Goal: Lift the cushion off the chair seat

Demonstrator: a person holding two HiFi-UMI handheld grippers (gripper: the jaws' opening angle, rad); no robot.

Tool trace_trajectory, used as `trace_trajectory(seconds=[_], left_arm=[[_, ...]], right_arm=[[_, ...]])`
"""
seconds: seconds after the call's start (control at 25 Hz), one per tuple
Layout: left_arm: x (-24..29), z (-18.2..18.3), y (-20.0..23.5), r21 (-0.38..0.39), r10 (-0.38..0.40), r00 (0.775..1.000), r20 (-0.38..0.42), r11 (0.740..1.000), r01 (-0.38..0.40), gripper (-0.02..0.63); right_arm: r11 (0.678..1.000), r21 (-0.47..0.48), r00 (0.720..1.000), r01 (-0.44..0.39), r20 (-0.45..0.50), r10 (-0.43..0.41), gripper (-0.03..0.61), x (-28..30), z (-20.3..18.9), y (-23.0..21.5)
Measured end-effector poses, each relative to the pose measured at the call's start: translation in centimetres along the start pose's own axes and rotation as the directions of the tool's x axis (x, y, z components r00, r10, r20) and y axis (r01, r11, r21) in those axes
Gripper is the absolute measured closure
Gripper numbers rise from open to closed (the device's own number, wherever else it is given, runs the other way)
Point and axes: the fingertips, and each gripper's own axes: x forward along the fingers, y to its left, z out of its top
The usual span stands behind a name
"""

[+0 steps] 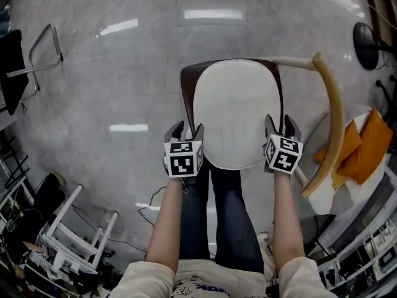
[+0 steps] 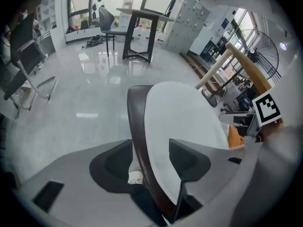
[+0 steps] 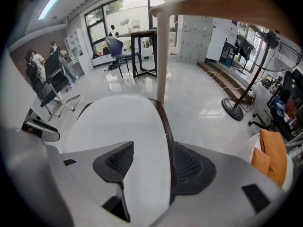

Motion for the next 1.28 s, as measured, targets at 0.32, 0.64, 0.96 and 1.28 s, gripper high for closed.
trace_trajectory(seconds=[0.32, 0.64, 0.96, 1.28], left_arm=[[3.6, -1.7, 0.0, -0.052, -0.023, 0.998, -0.057, 0.998, 0.02, 0.364], [4.9, -2.3, -1.0, -0.114, -0.059, 0.995, -0.079, 0.992, 0.05, 0.437], [5.0, -2.5, -1.7, -0.104, -0.061, 0.995, -0.076, 0.993, 0.053, 0.485], [3.3, -1.7, -2.3, -0.065, -0.062, 0.998, -0.026, 0.996, 0.06, 0.557]], right_arm=[[0.997, 0.042, 0.995, -0.059, -0.078, 0.062, 0.281, 3.3, -2.2, -0.5], [0.973, 0.162, 0.98, -0.163, -0.089, 0.179, 0.301, 4.1, -2.9, -0.3], [0.993, 0.07, 0.991, -0.096, -0.089, 0.102, 0.406, 3.4, -3.0, -0.1], [0.999, -0.025, 0.996, -0.034, -0.083, 0.032, 0.545, 1.5, -2.4, 0.1]])
